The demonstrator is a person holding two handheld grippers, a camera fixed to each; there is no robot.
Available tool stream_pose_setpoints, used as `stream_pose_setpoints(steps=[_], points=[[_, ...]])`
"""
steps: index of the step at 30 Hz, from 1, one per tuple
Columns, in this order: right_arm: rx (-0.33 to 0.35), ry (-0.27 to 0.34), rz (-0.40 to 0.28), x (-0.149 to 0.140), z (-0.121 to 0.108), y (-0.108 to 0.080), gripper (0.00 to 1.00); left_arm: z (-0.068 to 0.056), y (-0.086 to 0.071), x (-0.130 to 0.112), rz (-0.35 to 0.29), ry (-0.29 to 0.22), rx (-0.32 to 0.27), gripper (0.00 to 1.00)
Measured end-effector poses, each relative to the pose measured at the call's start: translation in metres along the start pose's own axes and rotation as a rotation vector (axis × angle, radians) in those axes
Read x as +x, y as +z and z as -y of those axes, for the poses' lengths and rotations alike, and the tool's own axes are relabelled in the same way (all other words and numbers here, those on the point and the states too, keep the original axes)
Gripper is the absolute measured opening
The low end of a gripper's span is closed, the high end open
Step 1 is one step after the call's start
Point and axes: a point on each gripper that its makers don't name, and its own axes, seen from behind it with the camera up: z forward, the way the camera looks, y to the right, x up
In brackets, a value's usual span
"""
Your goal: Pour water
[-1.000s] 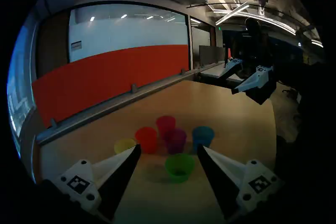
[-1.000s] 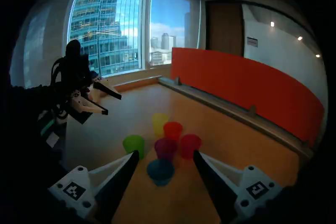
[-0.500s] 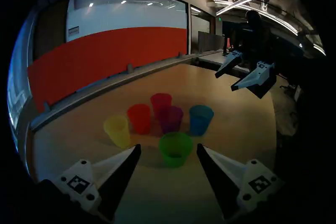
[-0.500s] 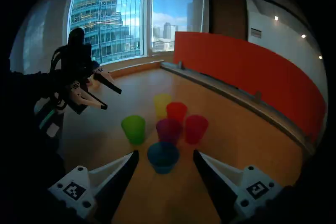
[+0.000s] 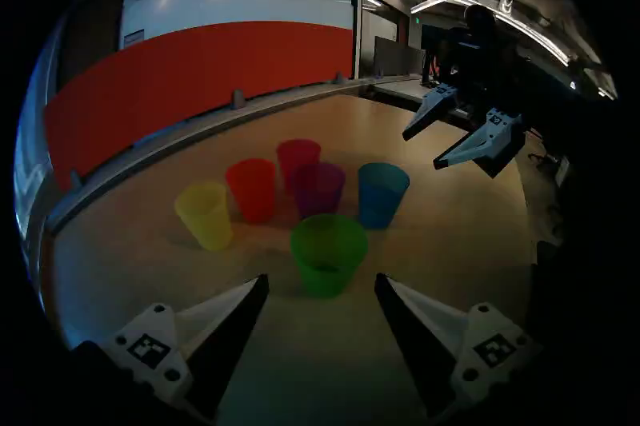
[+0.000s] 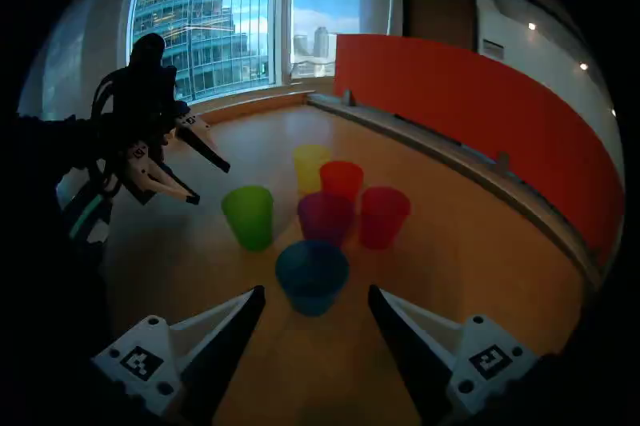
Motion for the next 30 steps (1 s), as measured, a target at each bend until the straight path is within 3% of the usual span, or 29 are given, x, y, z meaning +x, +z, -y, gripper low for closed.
stream_pose_setpoints(steps=[14,30], points=[[0.018,0.003,0.057,-0.025,0.001,0.038,1.0,-0.003,0.028,-0.013,0.037,-0.007,-0.033,0.99],[0.047,0.014,0.059,-0.025,0.001,0.069,1.0,-0.004,0.059,-0.005,0.029,-0.028,-0.07,0.99]])
